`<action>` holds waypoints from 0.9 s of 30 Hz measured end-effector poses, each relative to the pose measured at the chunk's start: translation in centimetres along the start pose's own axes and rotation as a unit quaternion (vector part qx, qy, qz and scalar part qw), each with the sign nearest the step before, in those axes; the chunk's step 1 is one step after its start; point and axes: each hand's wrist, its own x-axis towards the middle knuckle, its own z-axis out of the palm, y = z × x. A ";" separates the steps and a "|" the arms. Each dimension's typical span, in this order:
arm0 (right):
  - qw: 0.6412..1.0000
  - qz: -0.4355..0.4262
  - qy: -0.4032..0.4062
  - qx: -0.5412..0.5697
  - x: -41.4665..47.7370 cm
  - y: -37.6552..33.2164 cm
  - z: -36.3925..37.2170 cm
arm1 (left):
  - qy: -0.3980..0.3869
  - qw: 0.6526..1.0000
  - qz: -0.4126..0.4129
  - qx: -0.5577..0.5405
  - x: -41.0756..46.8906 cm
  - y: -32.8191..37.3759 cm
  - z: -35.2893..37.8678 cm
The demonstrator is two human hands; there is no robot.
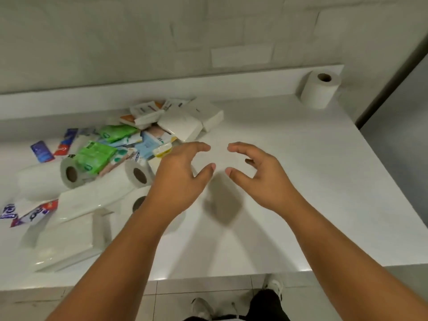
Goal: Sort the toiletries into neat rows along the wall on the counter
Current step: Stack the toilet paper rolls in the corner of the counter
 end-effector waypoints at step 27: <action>0.976 0.064 -0.207 0.017 -1.5 -1.2 13.9 | -0.006 0.993 -0.115 -0.026 -10.3 -12.2 -5.7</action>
